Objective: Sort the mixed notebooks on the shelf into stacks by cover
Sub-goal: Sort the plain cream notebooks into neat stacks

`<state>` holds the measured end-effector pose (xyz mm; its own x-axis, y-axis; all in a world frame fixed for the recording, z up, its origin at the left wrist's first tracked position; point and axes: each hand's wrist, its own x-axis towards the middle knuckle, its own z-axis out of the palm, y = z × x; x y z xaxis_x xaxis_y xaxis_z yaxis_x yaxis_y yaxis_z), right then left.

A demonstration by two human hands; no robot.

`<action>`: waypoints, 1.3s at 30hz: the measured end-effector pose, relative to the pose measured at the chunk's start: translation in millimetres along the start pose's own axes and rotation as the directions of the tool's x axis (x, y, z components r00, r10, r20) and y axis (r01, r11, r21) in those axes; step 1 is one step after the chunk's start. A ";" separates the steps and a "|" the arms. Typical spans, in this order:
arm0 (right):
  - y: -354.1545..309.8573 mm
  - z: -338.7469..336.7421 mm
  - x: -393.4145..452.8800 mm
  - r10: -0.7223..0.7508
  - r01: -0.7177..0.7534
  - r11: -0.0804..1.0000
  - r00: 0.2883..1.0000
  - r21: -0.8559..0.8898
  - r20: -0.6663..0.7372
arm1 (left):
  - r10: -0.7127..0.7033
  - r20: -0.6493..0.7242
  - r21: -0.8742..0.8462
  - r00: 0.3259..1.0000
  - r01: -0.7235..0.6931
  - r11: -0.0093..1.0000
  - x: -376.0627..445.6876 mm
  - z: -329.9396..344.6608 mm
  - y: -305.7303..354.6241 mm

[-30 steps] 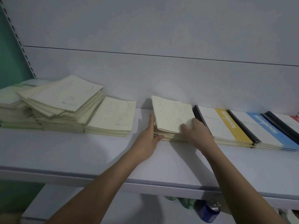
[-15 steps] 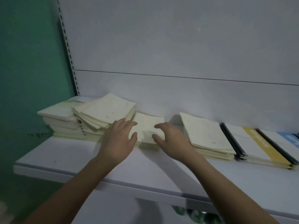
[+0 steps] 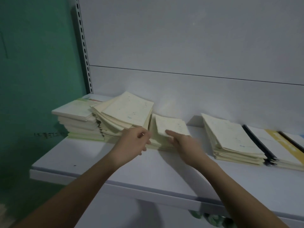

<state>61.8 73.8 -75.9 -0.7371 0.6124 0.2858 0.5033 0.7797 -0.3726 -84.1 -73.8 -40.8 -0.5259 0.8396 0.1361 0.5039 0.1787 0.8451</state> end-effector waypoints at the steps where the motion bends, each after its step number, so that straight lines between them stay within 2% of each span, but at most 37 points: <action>1: -3.3 -4.0 -1.5 0.053 -0.039 0.990 0.993 0.133 -0.107 | -0.080 0.069 -0.143 0.994 0.089 0.986 3.2 2.4 4.3; 2: -8.0 -7.7 -2.8 0.095 -0.045 0.971 0.975 0.236 -0.201 | -0.148 0.156 -0.286 0.977 0.188 0.940 7.0 4.6 9.3; 4: -19.4 -14.3 -7.7 0.113 -0.011 0.946 0.948 0.325 -0.299 | -0.194 0.350 -0.536 0.916 0.366 0.760 19.2 7.9 18.4; 6: -32.2 -17.5 -17.7 0.036 0.083 0.945 0.936 0.318 -0.351 | -0.140 0.489 -0.664 0.861 0.471 0.581 31.9 9.0 26.8; 8: -38.8 -12.6 -24.8 -0.067 0.165 0.952 0.934 0.257 -0.351 | -0.091 0.528 -0.704 0.844 0.496 0.509 41.2 6.9 34.9; 11: -33.1 -8.7 -23.9 -0.154 0.204 0.969 0.940 0.139 -0.303 | -0.091 0.517 -0.674 0.851 0.470 0.570 48.4 -0.2 44.2; 14: -32.4 -14.3 -21.2 -0.218 0.243 0.961 0.960 0.134 -0.176 | -0.120 0.496 -0.621 0.860 0.448 0.644 48.0 -9.8 45.1; 16: -35.8 -15.6 -17.6 -0.191 0.218 0.958 0.970 0.184 -0.153 | -0.143 0.414 -0.613 0.899 0.392 0.686 51.9 -16.9 39.4; 18: -38.6 -13.3 -10.6 -0.040 0.133 0.935 0.961 0.329 -0.275 | -0.118 0.292 -0.599 0.949 0.277 0.751 57.2 -27.0 30.5; 20: -33.9 -4.7 -0.5 0.186 0.040 0.868 0.898 0.496 -0.398 | -0.099 0.171 -0.595 0.980 0.183 0.783 60.7 -39.3 23.5; 22: -24.4 6.2 9.6 0.355 -0.074 0.783 0.868 0.617 -0.346 | -0.124 0.069 -0.595 0.990 0.141 0.791 58.0 -53.3 19.7; 23: -17.8 11.5 13.2 0.369 -0.137 0.795 0.883 0.591 -0.292 | -0.135 0.038 -0.600 0.990 0.131 0.789 56.3 -59.6 17.3; 24: -12.2 16.6 15.1 0.315 -0.173 0.869 0.916 0.463 -0.248 | -0.145 0.018 -0.602 0.989 0.126 0.788 54.7 -65.2 14.1; 25: -8.8 22.3 16.4 0.215 -0.163 0.955 0.956 0.249 -0.201 | -0.152 0.003 -0.602 0.988 0.123 0.789 53.6 -70.1 10.1; 26: -9.0 27.0 16.8 0.110 -0.105 0.994 0.985 0.043 -0.132 | -0.164 -0.015 -0.602 0.986 0.122 0.789 52.0 -74.2 6.2; 28: -14.0 34.4 18.1 0.019 -0.013 0.991 0.999 -0.133 0.042 | -0.192 -0.055 -0.610 0.980 0.119 0.783 50.4 -79.2 -1.8; 30: -15.3 41.2 20.2 0.017 0.015 0.983 0.985 -0.181 0.174 | -0.205 -0.067 -0.618 0.976 0.121 0.777 47.9 -80.3 -8.7; 31: -14.8 42.0 21.0 0.008 0.033 0.976 0.982 -0.217 0.186 | -0.205 -0.065 -0.621 0.977 0.122 0.774 45.6 -80.0 -10.2; 33: -13.7 36.5 21.7 -0.064 0.090 0.950 0.993 -0.299 0.097 | -0.199 -0.052 -0.634 0.979 0.122 0.764 41.9 -79.0 -14.5; 35: -13.1 26.0 18.3 -0.119 0.147 0.932 0.987 -0.332 0.103 | -0.193 -0.035 -0.653 0.981 0.124 0.748 37.8 -77.8 -17.9; 37: -10.3 11.2 15.2 -0.112 0.152 0.949 0.981 -0.276 0.157 | -0.192 -0.024 -0.662 0.981 0.129 0.739 34.9 -76.7 -19.5; 39: -4.4 -8.9 16.1 -0.041 0.045 0.998 0.997 -0.050 0.072 | -0.195 -0.011 -0.663 0.981 0.139 0.736 31.9 -75.1 -19.7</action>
<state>51.8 81.4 -61.8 -0.7878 0.5687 0.2365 0.4917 0.8120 -0.3146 -162.2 -89.1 -14.3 -0.6218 0.7827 -0.0257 -0.1563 -0.0919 0.9834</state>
